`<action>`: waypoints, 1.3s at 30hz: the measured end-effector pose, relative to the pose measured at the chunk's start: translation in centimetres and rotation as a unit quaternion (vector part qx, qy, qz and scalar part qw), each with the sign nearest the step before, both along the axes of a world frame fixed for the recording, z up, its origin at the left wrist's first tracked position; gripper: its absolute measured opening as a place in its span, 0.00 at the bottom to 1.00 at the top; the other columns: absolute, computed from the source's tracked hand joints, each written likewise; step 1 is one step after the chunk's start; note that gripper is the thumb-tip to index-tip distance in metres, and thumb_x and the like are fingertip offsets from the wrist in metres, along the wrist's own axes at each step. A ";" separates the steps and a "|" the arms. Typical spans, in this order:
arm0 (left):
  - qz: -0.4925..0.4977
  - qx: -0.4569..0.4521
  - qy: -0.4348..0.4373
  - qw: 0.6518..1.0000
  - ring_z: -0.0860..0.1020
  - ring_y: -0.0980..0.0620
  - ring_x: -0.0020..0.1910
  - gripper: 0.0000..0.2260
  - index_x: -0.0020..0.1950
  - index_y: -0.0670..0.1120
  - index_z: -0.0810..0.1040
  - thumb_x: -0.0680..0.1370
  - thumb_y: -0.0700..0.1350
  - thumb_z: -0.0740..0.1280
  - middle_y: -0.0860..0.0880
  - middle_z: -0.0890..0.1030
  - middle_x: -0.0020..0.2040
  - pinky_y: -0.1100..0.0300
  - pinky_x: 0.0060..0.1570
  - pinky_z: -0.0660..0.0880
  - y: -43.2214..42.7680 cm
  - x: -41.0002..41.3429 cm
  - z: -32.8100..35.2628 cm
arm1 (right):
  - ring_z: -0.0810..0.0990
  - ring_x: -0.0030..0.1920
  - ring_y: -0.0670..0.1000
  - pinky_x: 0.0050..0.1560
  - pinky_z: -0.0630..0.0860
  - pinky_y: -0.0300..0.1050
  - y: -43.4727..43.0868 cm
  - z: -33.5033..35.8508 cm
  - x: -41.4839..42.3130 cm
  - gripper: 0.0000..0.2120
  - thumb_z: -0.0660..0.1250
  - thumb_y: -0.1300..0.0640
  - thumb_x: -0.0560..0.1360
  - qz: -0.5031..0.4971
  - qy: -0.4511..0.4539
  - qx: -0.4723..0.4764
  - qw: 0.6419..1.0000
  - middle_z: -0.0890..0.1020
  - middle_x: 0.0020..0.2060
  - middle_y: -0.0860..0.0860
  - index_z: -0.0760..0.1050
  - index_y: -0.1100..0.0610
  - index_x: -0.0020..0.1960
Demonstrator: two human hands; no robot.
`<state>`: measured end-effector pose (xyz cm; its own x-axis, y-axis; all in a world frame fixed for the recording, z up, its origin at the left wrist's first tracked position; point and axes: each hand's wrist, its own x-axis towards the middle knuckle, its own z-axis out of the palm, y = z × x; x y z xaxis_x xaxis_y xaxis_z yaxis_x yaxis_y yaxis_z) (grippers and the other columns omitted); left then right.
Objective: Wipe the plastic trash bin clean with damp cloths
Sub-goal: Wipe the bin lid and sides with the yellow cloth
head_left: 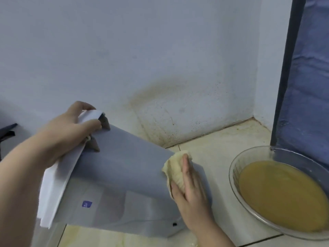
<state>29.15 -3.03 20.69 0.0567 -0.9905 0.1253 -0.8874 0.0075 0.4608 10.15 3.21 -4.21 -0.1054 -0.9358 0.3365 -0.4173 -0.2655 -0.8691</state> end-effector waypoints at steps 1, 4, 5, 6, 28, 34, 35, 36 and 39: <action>0.000 0.002 0.022 1.000 0.80 0.48 0.46 0.20 0.49 0.68 0.72 0.57 0.61 0.64 0.51 0.82 0.47 0.49 0.52 0.75 0.3 1.2 0.0 | 0.44 0.76 0.42 0.75 0.44 0.42 0.4 -0.9 -0.1 0.29 0.51 0.39 0.78 -0.025 0.049 -0.003 0.998 0.45 0.75 0.41 0.40 0.43 0.72; -0.015 0.014 0.053 0.998 0.79 0.48 0.49 0.21 0.51 0.69 0.72 0.58 0.62 0.67 0.51 0.80 0.51 0.51 0.52 0.75 0.8 3.5 0.0 | 0.46 0.76 0.44 0.75 0.43 0.46 1.8 -3.3 -0.4 0.32 0.44 0.36 0.71 -0.101 0.102 0.024 0.989 0.48 0.74 0.42 0.48 0.47 0.73; -0.023 0.021 0.060 0.998 0.79 0.48 0.48 0.20 0.51 0.69 0.72 0.60 0.62 0.68 0.50 0.80 0.50 0.52 0.49 0.75 0.8 3.9 0.0 | 0.47 0.76 0.46 0.75 0.44 0.48 2.2 -3.7 -0.1 0.32 0.44 0.37 0.71 -0.114 0.104 0.036 0.987 0.50 0.74 0.43 0.50 0.47 0.73; -0.030 0.027 0.071 0.997 0.79 0.49 0.48 0.19 0.51 0.69 0.72 0.62 0.61 0.69 0.49 0.80 0.49 0.54 0.47 0.74 0.7 4.2 0.0 | 0.50 0.76 0.47 0.75 0.44 0.49 2.4 -3.7 0.3 0.32 0.44 0.37 0.71 -0.120 0.091 0.043 0.988 0.52 0.74 0.43 0.53 0.47 0.73; -0.049 0.037 0.103 0.993 0.78 0.46 0.50 0.15 0.47 0.65 0.73 0.61 0.56 0.67 0.49 0.78 0.52 0.49 0.51 0.77 0.1 6.8 -0.3 | 0.49 0.76 0.48 0.69 0.57 0.46 0.8 -5.2 -2.3 0.33 0.62 0.43 0.72 0.119 0.188 -0.088 0.971 0.48 0.76 0.38 0.52 0.38 0.73; -0.041 0.034 0.108 0.993 0.79 0.45 0.47 0.15 0.47 0.64 0.73 0.61 0.56 0.67 0.47 0.79 0.50 0.54 0.43 0.77 0.0 6.5 -0.3 | 0.57 0.75 0.54 0.74 0.52 0.48 -2.0 6.1 8.8 0.31 0.56 0.40 0.74 0.080 0.176 -0.176 0.965 0.63 0.74 0.49 0.62 0.52 0.73; -0.042 0.035 0.109 0.993 0.80 0.45 0.47 0.15 0.47 0.64 0.73 0.61 0.55 0.67 0.47 0.79 0.50 0.55 0.41 0.76 0.1 6.5 -0.3 | 0.54 0.76 0.54 0.74 0.49 0.49 -2.4 8.1 10.6 0.32 0.54 0.39 0.74 0.094 0.166 -0.168 0.967 0.61 0.75 0.49 0.60 0.51 0.74; -0.043 0.038 0.108 0.992 0.80 0.45 0.46 0.15 0.47 0.64 0.72 0.61 0.55 0.66 0.46 0.80 0.49 0.55 0.40 0.75 0.2 6.5 -0.3 | 0.50 0.77 0.53 0.75 0.46 0.50 -2.7 9.6 12.0 0.32 0.54 0.38 0.74 0.111 0.158 -0.156 0.969 0.58 0.76 0.48 0.57 0.49 0.75; -0.044 0.047 0.102 0.993 0.81 0.45 0.45 0.16 0.48 0.65 0.72 0.62 0.56 0.66 0.44 0.81 0.47 0.54 0.42 0.77 0.4 6.8 -0.2 | 0.42 0.76 0.48 0.75 0.39 0.48 -3.5 11.1 13.2 0.33 0.56 0.37 0.75 0.140 0.159 -0.154 0.965 0.51 0.77 0.44 0.51 0.46 0.76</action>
